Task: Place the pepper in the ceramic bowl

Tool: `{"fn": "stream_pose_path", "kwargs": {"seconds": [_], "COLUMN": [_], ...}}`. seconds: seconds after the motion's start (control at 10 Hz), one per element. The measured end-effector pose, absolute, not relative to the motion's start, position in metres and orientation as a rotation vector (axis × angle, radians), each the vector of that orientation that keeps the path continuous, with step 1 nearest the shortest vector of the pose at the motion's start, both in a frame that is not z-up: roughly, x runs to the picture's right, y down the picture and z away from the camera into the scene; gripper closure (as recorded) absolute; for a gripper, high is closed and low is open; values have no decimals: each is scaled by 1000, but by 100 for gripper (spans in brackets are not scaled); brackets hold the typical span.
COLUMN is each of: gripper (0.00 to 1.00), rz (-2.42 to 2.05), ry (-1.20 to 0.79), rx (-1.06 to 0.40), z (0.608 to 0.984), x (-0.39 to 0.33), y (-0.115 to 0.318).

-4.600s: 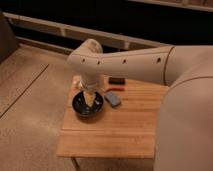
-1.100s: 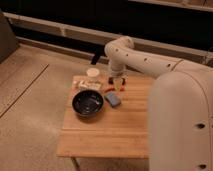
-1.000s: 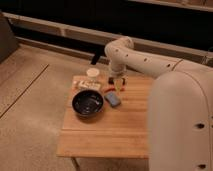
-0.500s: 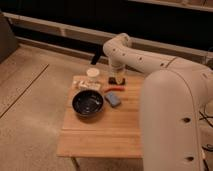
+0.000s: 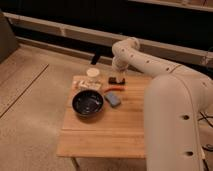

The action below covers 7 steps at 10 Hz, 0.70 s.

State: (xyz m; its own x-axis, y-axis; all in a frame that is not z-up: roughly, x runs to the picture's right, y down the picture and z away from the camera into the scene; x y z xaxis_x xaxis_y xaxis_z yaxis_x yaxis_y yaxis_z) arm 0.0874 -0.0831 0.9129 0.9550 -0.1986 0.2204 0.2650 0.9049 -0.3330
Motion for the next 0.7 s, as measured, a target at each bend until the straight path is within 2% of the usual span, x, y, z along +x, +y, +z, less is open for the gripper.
{"fn": "stream_pose_path", "kwargs": {"seconds": [0.5,0.7], "gripper": [35,35], "rz": [-257,-228], "ry": [-112,-93], "rx": [-482,-520], "z": [953,966], "x": [107,94], "y": [-70,-60]}}
